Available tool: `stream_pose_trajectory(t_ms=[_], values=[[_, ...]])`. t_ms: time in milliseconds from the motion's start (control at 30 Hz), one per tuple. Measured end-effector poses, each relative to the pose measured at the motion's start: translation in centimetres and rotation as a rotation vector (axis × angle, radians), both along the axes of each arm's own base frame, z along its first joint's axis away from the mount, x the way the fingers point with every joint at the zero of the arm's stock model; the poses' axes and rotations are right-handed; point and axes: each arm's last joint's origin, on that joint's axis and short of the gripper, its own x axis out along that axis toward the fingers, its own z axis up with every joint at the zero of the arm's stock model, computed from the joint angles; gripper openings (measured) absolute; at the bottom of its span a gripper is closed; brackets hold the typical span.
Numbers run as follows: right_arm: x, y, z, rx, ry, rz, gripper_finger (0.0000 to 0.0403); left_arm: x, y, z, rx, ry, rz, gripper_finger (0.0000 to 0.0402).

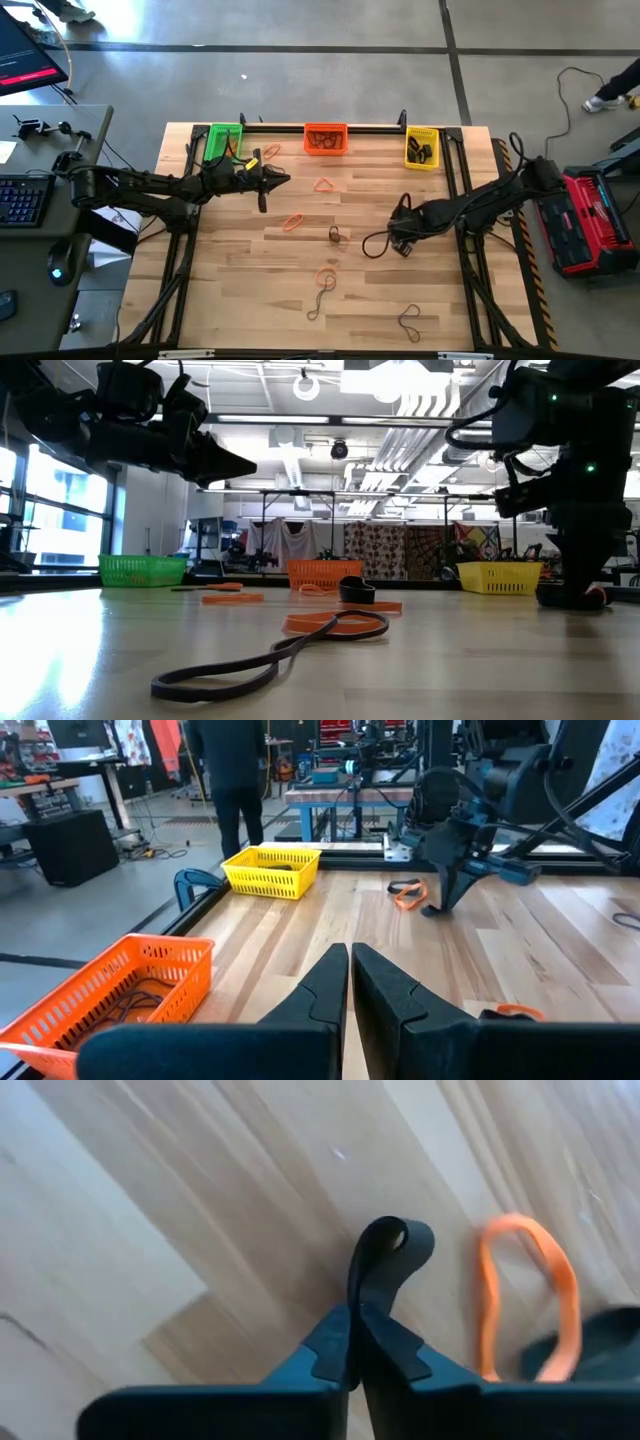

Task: Sort rubber bands into baskets
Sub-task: Put the right black rubber band into the yellow bin

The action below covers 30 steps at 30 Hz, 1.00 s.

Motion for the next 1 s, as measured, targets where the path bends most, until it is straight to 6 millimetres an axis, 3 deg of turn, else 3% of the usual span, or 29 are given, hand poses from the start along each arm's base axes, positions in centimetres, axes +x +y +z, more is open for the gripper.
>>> stream_pose_trajectory(t_ms=[300, 467, 700, 1000], values=[[1.9, 0.0, 2.2, -0.071, -0.137, 0.085, 0.0004, 0.0, 0.0, 0.0, 0.008, 0.002, -0.001, 0.0009], [3.4, -1.9, 3.0, -0.112, -0.234, 0.072, 0.0002, 0.0, 0.1, 0.0, 0.009, 0.003, 0.044, 0.0009], [5.0, -7.5, 3.7, -0.207, -0.369, 0.029, 0.0001, -0.2, 0.4, -0.5, -0.005, 0.058, 0.132, 0.0009], [2.8, -16.1, 4.3, -0.338, -0.349, -0.214, 0.0, -0.4, 0.5, -1.4, -0.15, 0.107, 0.213, 0.0009]])
